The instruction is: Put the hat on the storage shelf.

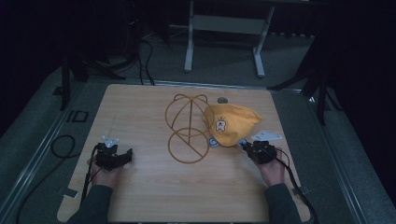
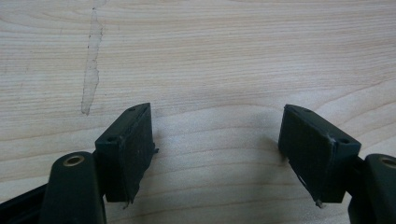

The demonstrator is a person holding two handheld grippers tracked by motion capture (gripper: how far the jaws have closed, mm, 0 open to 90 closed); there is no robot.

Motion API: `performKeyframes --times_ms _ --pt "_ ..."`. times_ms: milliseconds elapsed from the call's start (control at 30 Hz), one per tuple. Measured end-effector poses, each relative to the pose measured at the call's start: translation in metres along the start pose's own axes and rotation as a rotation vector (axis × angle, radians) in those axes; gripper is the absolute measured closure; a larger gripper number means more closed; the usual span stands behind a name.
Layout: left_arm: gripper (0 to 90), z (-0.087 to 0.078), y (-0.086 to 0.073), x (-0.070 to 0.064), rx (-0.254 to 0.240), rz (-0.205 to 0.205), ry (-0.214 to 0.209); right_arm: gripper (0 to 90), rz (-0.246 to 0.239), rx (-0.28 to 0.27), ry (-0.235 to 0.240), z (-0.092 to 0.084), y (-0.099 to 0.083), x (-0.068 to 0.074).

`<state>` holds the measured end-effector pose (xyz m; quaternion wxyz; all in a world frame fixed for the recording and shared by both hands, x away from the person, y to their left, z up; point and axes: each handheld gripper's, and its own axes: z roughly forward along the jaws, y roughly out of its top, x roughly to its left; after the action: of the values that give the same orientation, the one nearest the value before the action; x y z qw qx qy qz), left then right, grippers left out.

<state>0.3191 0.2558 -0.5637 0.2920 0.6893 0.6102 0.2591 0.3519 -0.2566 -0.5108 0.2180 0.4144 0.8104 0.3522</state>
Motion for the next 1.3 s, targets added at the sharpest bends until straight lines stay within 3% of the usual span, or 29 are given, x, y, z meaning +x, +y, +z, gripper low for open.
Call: performKeyframes --times_ms 1300 --pt "26.6 0.0 0.0 0.0 0.002 0.0 0.0 83.4 -0.044 -0.145 0.055 -0.047 0.041 0.018"
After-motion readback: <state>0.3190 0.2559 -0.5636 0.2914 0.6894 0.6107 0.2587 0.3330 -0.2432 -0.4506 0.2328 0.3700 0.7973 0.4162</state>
